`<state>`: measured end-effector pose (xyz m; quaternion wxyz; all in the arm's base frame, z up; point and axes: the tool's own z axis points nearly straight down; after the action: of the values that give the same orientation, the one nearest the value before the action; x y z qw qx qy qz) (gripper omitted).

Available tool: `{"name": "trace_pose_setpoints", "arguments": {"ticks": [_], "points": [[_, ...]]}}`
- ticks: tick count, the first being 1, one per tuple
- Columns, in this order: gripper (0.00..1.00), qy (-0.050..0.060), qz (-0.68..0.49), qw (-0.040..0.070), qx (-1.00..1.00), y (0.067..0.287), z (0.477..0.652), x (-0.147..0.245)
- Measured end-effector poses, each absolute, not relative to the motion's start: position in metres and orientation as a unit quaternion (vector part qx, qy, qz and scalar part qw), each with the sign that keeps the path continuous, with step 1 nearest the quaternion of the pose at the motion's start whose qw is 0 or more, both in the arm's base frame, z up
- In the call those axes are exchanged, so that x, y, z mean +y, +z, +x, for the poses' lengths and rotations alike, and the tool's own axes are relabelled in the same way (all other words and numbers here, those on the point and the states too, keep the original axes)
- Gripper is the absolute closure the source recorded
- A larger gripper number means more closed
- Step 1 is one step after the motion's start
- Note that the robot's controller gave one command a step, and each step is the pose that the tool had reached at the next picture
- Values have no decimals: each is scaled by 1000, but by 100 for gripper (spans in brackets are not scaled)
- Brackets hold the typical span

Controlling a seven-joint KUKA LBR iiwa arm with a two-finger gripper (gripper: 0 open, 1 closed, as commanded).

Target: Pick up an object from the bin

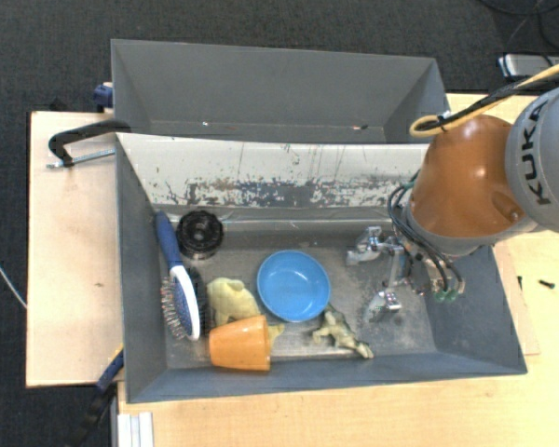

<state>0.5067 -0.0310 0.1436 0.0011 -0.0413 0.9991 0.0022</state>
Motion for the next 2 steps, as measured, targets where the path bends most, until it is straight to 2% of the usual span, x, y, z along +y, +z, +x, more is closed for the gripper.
{"name": "trace_pose_setpoints", "arguments": {"ticks": [1,2], "points": [[0,4,-132,7,991,89,552,76],[100,2,-130,3,992,88,549,71]]}}
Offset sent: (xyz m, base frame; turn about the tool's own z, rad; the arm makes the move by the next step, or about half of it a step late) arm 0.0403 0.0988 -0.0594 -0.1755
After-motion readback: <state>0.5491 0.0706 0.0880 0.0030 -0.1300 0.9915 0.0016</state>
